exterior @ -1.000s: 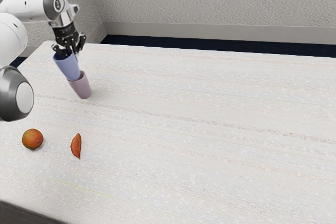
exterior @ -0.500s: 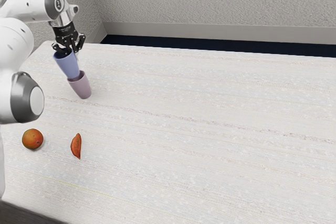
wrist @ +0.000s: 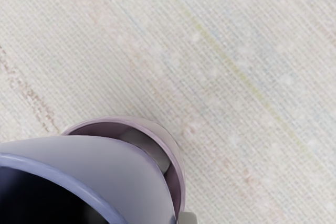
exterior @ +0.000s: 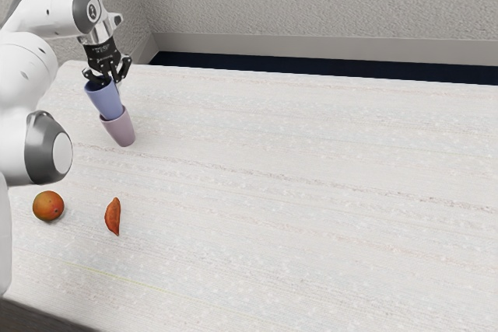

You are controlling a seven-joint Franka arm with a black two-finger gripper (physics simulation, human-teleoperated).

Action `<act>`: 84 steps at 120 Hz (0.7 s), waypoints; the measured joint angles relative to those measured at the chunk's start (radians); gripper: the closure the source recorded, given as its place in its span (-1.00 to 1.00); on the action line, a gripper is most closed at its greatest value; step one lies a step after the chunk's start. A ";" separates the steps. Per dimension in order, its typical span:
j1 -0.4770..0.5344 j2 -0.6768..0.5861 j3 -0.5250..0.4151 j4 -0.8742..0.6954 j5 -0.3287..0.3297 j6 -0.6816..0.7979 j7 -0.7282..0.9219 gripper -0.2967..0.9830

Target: Place the right cup onto the left cup

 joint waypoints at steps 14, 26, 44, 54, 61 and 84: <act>0.000 0.000 0.001 0.000 -0.005 0.000 0.005 0.19; 0.000 0.000 0.001 0.000 -0.007 0.000 0.008 -0.08; -0.001 -0.010 0.001 0.033 -0.007 -0.016 0.012 -0.30; -0.004 -0.091 -0.007 0.037 -0.003 -0.038 0.017 -0.37; -0.011 -0.200 -0.025 -0.040 -0.002 -0.050 0.038 -0.41; -0.193 -0.507 -0.051 -0.353 0.020 -0.069 0.186 -0.47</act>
